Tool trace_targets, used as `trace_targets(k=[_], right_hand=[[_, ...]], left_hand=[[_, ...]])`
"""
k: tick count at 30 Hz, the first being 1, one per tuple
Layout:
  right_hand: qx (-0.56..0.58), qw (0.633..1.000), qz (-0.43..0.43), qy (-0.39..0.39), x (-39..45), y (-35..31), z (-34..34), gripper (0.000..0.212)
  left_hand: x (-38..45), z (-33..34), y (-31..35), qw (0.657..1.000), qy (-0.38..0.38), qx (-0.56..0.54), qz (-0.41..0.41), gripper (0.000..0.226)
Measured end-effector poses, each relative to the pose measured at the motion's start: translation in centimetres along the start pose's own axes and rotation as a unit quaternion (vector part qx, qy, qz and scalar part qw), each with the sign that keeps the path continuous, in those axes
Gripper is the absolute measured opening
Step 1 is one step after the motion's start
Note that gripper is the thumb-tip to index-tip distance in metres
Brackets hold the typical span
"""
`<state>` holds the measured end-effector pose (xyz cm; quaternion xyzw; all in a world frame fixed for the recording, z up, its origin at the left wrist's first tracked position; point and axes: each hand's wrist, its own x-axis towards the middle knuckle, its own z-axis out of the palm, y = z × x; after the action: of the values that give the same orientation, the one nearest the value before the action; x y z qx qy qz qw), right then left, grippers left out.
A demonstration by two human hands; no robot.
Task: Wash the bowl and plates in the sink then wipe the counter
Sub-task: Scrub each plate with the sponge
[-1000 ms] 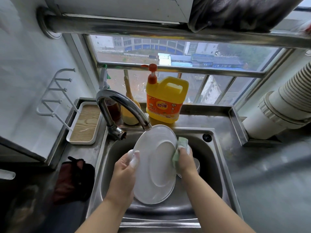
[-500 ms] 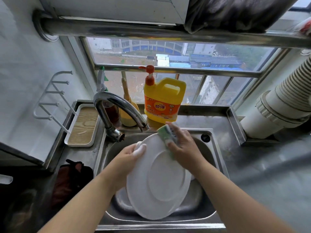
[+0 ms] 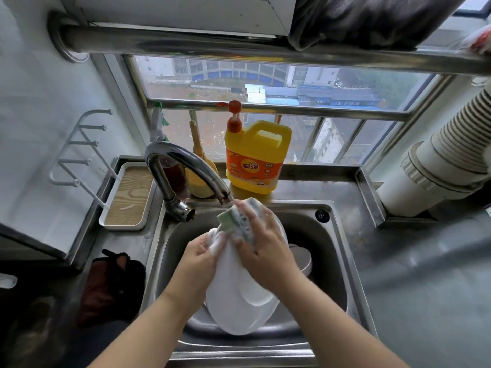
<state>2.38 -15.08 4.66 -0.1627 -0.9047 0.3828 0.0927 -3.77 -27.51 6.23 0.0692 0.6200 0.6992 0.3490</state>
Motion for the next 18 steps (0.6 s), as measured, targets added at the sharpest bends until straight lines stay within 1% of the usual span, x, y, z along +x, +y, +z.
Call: trace_targets(k=[1,3,4,5,7,8,9,10,11,13,14,15,16,17,18], right_hand=[[0.023,0.999,0.046,0.014,1.1,1.0,-0.4,0.055],[0.110,0.978,0.168,0.065,2.6,2.5,-1.6,0.054],[0.129,0.972,0.181,0.081,2.7,2.6,-1.7,0.054],[0.115,0.978,0.152,0.079,2.2,1.7,-1.6,0.055],[0.053,0.996,0.051,0.047,1.1,-0.7,-0.3,0.057],[0.048,0.998,0.023,0.033,0.6,-1.3,0.2,0.057],[0.061,0.997,0.030,0.035,0.8,-1.0,0.4,0.056],[0.105,0.990,0.073,0.055,1.5,0.0,0.2,0.053],[0.155,0.974,0.140,0.086,2.5,1.7,0.0,0.050],[0.242,0.924,0.280,0.101,3.0,4.8,-0.6,0.044],[0.295,0.894,0.320,0.103,2.4,6.2,-0.3,0.040],[0.357,0.856,0.357,0.111,1.5,7.5,0.6,0.035],[0.427,0.805,0.398,0.109,0.3,8.2,1.7,0.032],[0.490,0.748,0.436,0.098,-0.7,8.6,2.8,0.033],[0.532,0.710,0.453,0.089,-1.6,8.7,3.6,0.036]], left_hand=[[-0.1,-0.1,0.0,1.000,0.009,0.001,-0.001,0.032],[-0.2,-0.1,0.2,1.000,0.019,0.005,0.003,0.031],[-0.2,0.0,0.4,1.000,0.019,0.009,0.008,0.029],[-0.1,0.1,0.5,1.000,0.019,0.013,0.014,0.027],[-0.1,0.2,0.6,0.999,0.021,0.009,0.022,0.025],[-0.2,0.2,0.6,0.999,0.024,0.007,0.021,0.025],[-0.4,0.1,0.6,0.999,0.025,0.008,0.019,0.025],[-0.5,0.1,0.5,0.999,0.027,0.010,0.019,0.026],[-0.7,0.1,0.5,0.999,0.032,0.009,0.023,0.028],[-1.1,0.3,0.7,0.998,0.045,-0.003,0.034,0.035],[-1.1,0.5,0.8,0.998,0.051,-0.013,0.041,0.037],[-1.1,0.7,0.8,0.997,0.054,-0.023,0.048,0.039],[-1.2,0.9,0.8,0.997,0.053,-0.032,0.052,0.038],[-1.4,1.0,0.5,0.997,0.050,-0.040,0.049,0.035],[-1.6,1.1,0.1,0.997,0.042,-0.043,0.040,0.030]])
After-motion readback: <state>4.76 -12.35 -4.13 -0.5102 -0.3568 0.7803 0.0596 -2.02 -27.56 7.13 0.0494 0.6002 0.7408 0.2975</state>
